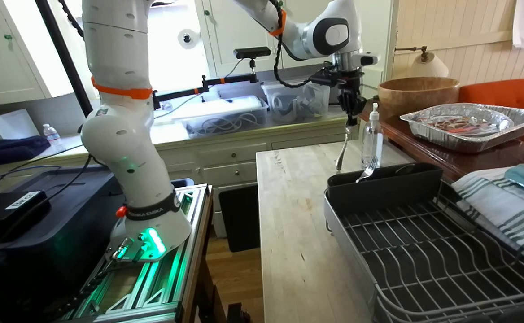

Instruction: Remove one spoon from the dish rack

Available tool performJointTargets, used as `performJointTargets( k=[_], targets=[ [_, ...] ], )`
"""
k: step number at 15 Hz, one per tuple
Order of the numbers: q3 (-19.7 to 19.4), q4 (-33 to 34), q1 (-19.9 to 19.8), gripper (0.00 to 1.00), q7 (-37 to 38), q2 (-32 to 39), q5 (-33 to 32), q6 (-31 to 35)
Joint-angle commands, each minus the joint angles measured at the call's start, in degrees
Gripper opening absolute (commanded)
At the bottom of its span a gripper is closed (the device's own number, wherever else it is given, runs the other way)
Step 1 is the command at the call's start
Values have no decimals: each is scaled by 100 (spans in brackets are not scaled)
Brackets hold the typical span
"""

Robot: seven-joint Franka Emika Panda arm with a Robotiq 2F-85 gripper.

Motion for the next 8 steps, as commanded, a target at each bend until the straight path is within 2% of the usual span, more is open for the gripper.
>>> performJointTargets(
  k=[1,8],
  targets=[
    [-4,-123,56,2,-103,88,-176,-157],
    [-50,-273,134,2,-238,432,-477,-306]
  ],
)
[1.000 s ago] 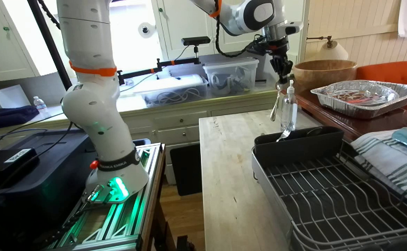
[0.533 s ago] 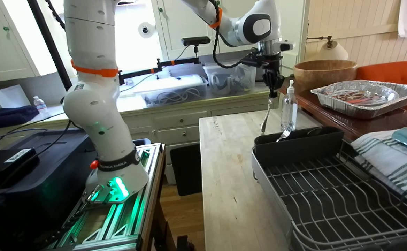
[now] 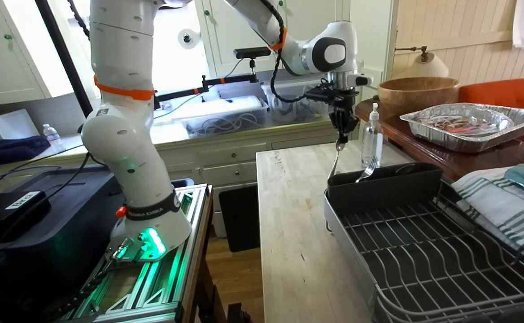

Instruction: Remove one spoon from the dish rack

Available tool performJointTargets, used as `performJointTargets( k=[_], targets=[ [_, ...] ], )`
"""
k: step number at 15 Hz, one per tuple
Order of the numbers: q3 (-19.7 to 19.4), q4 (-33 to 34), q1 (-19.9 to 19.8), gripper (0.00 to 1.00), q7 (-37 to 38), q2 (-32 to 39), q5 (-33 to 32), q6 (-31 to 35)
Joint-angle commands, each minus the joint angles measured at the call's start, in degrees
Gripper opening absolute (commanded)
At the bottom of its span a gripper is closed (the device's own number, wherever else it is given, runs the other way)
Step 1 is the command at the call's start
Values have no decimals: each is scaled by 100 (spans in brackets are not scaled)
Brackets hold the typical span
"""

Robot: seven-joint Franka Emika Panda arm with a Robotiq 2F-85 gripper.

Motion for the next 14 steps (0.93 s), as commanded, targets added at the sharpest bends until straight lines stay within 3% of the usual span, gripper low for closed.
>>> performJointTargets(
  k=[1,14],
  targets=[
    [-63,-26,92,2,-23,199,-314,-219],
    [-106,103,208,2,-255,976,-653,-25]
  ],
)
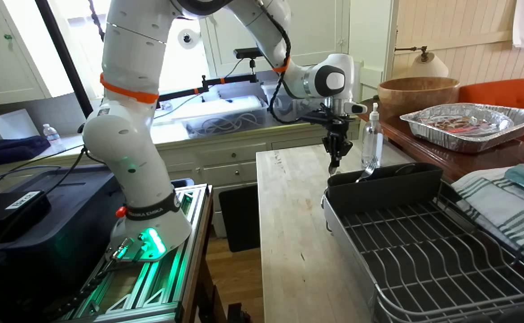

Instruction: Remove one spoon from the dish rack

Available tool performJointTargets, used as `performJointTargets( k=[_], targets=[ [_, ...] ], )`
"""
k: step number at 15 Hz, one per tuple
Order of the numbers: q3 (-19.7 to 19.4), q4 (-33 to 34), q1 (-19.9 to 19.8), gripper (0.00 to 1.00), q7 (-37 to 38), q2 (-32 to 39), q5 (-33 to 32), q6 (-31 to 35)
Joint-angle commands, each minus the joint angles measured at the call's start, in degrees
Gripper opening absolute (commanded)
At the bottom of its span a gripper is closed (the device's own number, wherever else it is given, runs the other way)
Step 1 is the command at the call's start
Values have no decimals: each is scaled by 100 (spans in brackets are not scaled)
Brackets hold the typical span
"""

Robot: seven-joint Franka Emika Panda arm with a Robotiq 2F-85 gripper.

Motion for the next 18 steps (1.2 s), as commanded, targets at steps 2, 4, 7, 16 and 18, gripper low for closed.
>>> performJointTargets(
  k=[2,4,7,16,18],
  targets=[
    [-62,166,101,2,-179,300,-178,36],
    [-44,217,96,2,-253,408,-126,27],
    [-13,314,58,2,-447,565,-42,-35],
    [-2,682,34,2,-677,978,71,-132],
    [-19,822,36,2,-650,1098,83,-159]
  ],
)
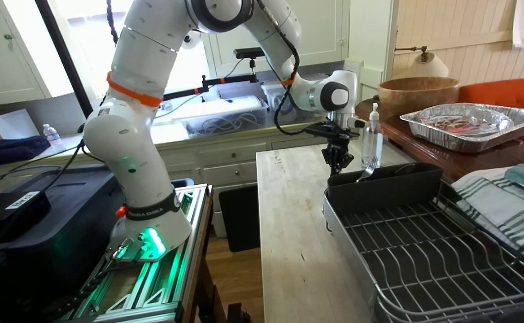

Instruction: Remove one spoon from the dish rack

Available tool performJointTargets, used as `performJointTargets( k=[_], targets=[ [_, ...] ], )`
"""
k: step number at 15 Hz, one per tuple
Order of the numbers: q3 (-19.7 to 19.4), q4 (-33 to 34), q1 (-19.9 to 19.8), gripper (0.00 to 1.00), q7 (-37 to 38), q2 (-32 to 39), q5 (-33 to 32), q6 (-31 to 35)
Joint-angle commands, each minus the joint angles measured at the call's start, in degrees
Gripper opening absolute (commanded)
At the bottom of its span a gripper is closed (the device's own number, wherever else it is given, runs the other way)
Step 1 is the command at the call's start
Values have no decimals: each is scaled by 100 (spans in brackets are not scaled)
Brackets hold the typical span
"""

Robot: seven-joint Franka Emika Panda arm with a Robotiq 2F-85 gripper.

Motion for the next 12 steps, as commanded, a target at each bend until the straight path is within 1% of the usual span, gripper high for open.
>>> performJointTargets(
  k=[1,11,12],
  targets=[
    [-11,391,-16,2,-128,370,131,-134],
    [-5,680,-70,3,-192,737,207,-106],
    [-12,697,-69,23,-190,759,200,-107]
  ],
)
